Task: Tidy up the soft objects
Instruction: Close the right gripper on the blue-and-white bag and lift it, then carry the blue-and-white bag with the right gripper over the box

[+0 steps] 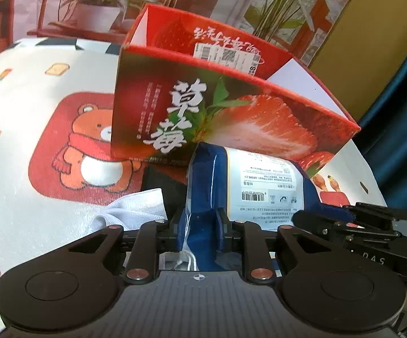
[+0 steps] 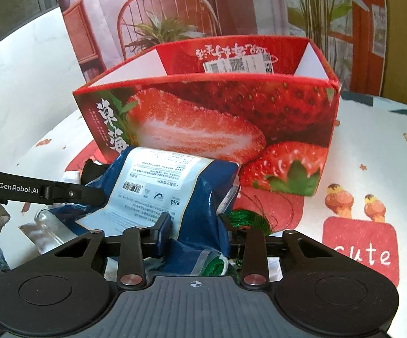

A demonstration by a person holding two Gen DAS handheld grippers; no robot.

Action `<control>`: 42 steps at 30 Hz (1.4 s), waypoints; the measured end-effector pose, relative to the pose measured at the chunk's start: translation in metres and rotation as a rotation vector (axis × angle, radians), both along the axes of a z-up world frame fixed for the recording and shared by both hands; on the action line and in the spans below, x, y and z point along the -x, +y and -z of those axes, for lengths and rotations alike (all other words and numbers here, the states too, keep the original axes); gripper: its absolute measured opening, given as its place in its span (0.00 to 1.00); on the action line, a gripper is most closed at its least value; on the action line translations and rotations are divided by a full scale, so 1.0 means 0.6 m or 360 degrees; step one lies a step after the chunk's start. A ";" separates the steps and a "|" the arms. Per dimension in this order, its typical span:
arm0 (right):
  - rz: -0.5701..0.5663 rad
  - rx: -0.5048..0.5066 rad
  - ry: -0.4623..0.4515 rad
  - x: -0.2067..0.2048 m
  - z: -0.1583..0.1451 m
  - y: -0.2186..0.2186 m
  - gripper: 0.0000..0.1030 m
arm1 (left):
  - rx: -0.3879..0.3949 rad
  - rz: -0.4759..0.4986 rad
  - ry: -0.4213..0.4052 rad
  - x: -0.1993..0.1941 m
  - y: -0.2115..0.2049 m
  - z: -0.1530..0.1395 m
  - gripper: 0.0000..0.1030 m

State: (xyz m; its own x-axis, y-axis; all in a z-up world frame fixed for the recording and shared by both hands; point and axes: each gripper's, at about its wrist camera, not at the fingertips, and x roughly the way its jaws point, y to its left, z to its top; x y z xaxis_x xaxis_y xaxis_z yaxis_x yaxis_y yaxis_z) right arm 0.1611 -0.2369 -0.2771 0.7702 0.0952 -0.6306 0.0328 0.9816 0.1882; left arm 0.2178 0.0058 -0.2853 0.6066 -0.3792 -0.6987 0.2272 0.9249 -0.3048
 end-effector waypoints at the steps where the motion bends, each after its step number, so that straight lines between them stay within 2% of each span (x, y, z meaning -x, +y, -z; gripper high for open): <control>1: -0.0006 0.0014 -0.0014 0.001 -0.002 0.001 0.27 | -0.0001 0.0007 -0.0013 0.001 0.000 -0.004 0.21; 8: -0.0090 0.0203 -0.0146 0.015 -0.027 0.016 0.24 | 0.0031 0.0041 -0.0094 0.010 0.002 -0.029 0.21; 15: -0.0108 0.0217 -0.0249 0.027 -0.052 0.017 0.23 | 0.0091 0.0173 -0.0262 0.029 0.011 -0.078 0.21; 20: -0.0147 0.0236 -0.0344 0.037 -0.080 0.020 0.23 | 0.0147 0.0143 -0.0322 0.037 0.026 -0.104 0.21; 24: -0.0163 0.0209 -0.0415 0.039 -0.104 0.019 0.23 | 0.0272 0.0126 -0.0369 0.037 0.041 -0.125 0.21; 26: -0.0168 0.0194 -0.0439 0.039 -0.115 0.016 0.23 | 0.0296 0.0125 -0.0394 0.037 0.041 -0.134 0.21; 35: -0.0189 0.0240 -0.0566 0.038 -0.158 0.018 0.23 | 0.0286 0.0144 -0.0524 0.047 0.036 -0.168 0.21; 42: -0.0243 0.0342 -0.0596 0.002 -0.181 0.010 0.23 | 0.0158 0.0179 -0.0569 0.004 0.020 -0.185 0.21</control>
State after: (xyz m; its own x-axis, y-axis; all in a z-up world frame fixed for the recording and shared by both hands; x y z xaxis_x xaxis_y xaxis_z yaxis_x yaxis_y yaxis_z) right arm 0.1598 -0.2309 -0.1687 0.9363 0.1226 -0.3291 -0.1467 0.9880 -0.0491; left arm 0.2154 0.0177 -0.1744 0.7562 -0.5124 -0.4069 0.4335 0.8582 -0.2750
